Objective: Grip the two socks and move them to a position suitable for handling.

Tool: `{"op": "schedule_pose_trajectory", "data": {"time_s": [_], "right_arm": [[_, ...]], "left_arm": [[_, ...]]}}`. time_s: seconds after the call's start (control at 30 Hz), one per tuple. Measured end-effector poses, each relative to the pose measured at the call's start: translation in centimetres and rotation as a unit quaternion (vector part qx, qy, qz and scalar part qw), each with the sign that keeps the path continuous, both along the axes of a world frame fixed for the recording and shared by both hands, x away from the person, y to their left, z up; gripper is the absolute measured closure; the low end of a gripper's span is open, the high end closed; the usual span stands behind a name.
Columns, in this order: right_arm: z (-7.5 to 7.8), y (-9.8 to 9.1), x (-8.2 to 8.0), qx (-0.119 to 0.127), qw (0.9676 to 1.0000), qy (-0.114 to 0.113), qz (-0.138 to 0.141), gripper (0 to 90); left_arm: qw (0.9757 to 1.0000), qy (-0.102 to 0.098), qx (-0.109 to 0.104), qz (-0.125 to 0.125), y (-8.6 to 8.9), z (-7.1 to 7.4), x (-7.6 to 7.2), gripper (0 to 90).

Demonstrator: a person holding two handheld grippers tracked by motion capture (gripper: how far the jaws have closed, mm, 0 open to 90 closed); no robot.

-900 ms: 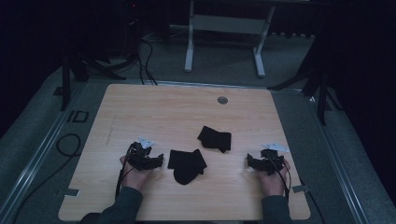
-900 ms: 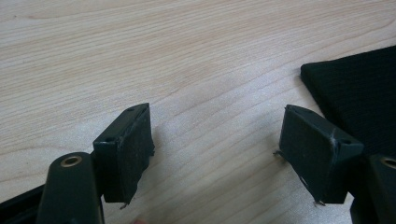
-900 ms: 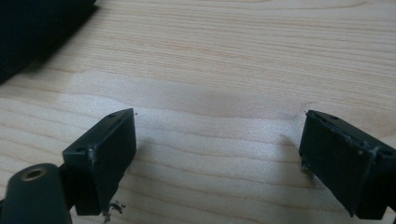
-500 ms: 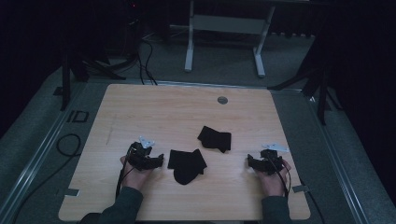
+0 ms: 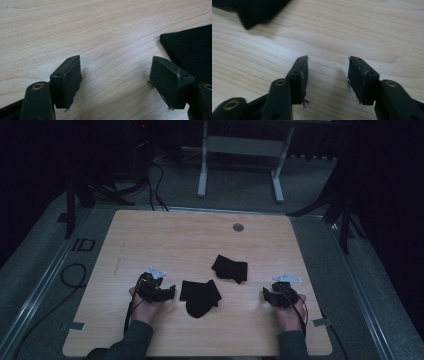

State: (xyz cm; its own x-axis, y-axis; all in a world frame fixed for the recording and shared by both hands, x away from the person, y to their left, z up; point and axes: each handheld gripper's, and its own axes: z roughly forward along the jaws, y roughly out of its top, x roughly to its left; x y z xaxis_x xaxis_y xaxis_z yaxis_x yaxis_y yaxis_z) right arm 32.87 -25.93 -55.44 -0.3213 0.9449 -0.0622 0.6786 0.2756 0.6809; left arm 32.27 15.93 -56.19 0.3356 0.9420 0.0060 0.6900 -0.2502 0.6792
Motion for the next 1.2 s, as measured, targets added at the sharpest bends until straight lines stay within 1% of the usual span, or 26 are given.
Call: {"op": "schedule_pose_trajectory", "data": {"time_s": [0.13,0.23,0.33,0.4,0.57,0.67,0.73,0.8,0.87,1.03,1.13,1.2], "right_arm": [[0.6,0.7,-0.3,0.002,0.9998,-0.007,0.019,56.4],[0.9,1.2,-0.5,0.002,0.9994,-0.007,0.035,56.3],[1.1,1.9,-0.7,0.002,0.9987,-0.009,0.05,58.0],[1.2,2.4,-0.8,0.0,0.9978,-0.009,0.066,59.4],[1.4,4.1,-1.0,-0.018,0.9947,-0.009,0.1,62.0],[1.6,5.2,-1.1,-0.02,0.993,-0.012,0.116,63.0],[1.7,5.8,-1.2,-0.027,0.9915,-0.016,0.126,63.8],[1.9,6.2,-1.2,-0.025,0.9904,-0.016,0.135,66.8],[2.1,6.4,-1.1,-0.014,0.9893,-0.014,0.145,68.8],[2.7,7.3,-1.4,-0.016,0.987,-0.015,0.159,72.5],[3.1,8.1,-1.5,-0.021,0.9845,-0.016,0.174,75.7],[3.4,8.8,-1.5,-0.025,0.9827,-0.022,0.182,78.6]], "left_arm": [[1.0,-0.001,0.0,0.001,0.0,0.0,0.0,25.9],[1.0,-0.002,0.0,0.001,0.0,0.0,0.0,25.9],[1.0,-0.002,0.0,0.0,0.0,0.0,0.0,25.9],[1.0,-0.002,0.001,0.0,0.0,0.0,-0.1,25.9],[1.0,-0.004,0.0,0.0,0.0,-0.1,-0.1,25.9],[1.0,-0.007,-0.002,0.001,0.0,-0.1,-0.2,25.9],[1.0,-0.007,-0.003,0.002,0.0,-0.1,-0.2,25.9],[1.0,-0.007,-0.002,0.003,0.0,-0.1,-0.2,26.0],[1.0,-0.007,-0.002,0.003,0.0,-0.1,-0.2,26.2],[1.0,-0.005,-0.001,0.002,0.0,-0.1,-0.1,26.3],[1.0,-0.005,-0.001,0.002,0.0,-0.1,-0.1,26.5],[1.0,-0.005,-0.001,0.002,0.0,-0.1,-0.1,26.4]]}}
